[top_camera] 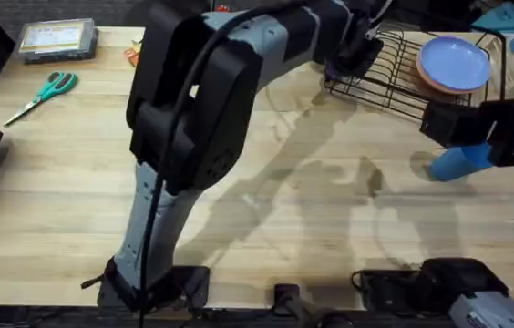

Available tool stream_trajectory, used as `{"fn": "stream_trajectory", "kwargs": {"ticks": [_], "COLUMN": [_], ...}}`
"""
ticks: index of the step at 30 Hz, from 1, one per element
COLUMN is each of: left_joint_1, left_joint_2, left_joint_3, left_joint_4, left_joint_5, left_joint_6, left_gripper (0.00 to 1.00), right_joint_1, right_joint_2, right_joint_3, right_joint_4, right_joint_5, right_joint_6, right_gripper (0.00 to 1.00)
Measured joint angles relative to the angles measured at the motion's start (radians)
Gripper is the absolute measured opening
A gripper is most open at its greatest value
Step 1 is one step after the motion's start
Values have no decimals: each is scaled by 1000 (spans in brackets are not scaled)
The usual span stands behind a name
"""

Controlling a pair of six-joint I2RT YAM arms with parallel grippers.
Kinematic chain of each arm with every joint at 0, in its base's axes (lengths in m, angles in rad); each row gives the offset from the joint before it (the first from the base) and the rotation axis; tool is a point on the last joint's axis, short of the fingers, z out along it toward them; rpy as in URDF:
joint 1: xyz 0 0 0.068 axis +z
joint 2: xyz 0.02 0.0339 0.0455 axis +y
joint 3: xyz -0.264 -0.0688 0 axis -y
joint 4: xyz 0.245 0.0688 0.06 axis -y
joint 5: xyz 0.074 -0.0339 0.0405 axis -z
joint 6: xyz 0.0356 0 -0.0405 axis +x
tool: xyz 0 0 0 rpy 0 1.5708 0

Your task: Pick up the cup on the table and put them onto the rack.

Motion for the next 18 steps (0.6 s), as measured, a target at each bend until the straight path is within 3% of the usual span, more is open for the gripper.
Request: {"fn": "stream_trajectory", "kwargs": {"ticks": [7, 18], "left_joint_1": [-1, -2], "left_joint_2": [0, 0], "left_joint_3": [1, 127], "left_joint_4": [-12, -159], "left_joint_5": [0, 0], "left_joint_6": [8, 28], "left_gripper": [40, 40], "right_joint_1": [0, 0], "right_joint_2": [0, 0], "right_joint_3": [0, 0], "right_joint_4": [0, 0], "right_joint_5": [0, 0], "right_joint_6": [0, 0], "right_gripper": [993, 993]}}
